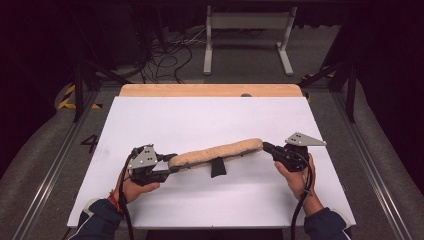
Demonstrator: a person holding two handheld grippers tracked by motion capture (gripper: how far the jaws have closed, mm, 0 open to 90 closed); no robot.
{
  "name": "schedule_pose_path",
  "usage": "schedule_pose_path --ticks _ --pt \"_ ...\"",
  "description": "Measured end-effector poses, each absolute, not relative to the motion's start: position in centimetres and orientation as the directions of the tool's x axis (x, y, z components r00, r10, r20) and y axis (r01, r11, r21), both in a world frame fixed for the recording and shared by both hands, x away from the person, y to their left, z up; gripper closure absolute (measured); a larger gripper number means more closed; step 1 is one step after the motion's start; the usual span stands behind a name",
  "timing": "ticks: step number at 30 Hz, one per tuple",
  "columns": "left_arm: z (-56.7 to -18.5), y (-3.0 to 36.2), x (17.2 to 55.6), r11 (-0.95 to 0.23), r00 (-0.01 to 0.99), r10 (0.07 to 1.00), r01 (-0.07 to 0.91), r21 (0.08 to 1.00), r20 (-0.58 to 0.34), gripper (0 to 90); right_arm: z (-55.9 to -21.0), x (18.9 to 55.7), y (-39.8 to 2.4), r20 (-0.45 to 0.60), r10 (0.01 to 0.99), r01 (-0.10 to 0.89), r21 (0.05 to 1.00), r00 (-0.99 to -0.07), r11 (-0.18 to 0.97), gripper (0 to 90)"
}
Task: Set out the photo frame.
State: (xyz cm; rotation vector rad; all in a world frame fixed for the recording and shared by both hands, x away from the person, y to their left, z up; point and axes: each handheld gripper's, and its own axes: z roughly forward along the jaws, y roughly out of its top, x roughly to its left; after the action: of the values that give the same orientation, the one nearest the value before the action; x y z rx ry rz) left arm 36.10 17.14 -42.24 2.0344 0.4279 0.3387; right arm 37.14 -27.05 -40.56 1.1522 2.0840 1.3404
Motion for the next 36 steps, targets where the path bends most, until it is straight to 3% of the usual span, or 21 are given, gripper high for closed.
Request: schedule_pose_path --ticks 20,26,36 --pt "-42.1 16.8 34.8 -0.458 0.903 0.426 0.158 0.875 0.060 61.2 -40.7 38.9 -26.3 0.099 0.831 0.437 0.881 -0.548 0.183 90.0" --pt "-42.0 16.4 34.2 -0.464 0.908 0.415 0.151 0.873 0.064 61.7 -40.7 39.7 -25.9 0.092 0.850 0.444 0.879 -0.518 0.175 84.8" --pt "-42.0 16.3 33.9 -0.474 0.909 0.410 0.142 0.869 0.075 62.0 -39.6 37.4 -25.0 0.080 0.826 0.423 0.884 -0.558 0.200 84.5"
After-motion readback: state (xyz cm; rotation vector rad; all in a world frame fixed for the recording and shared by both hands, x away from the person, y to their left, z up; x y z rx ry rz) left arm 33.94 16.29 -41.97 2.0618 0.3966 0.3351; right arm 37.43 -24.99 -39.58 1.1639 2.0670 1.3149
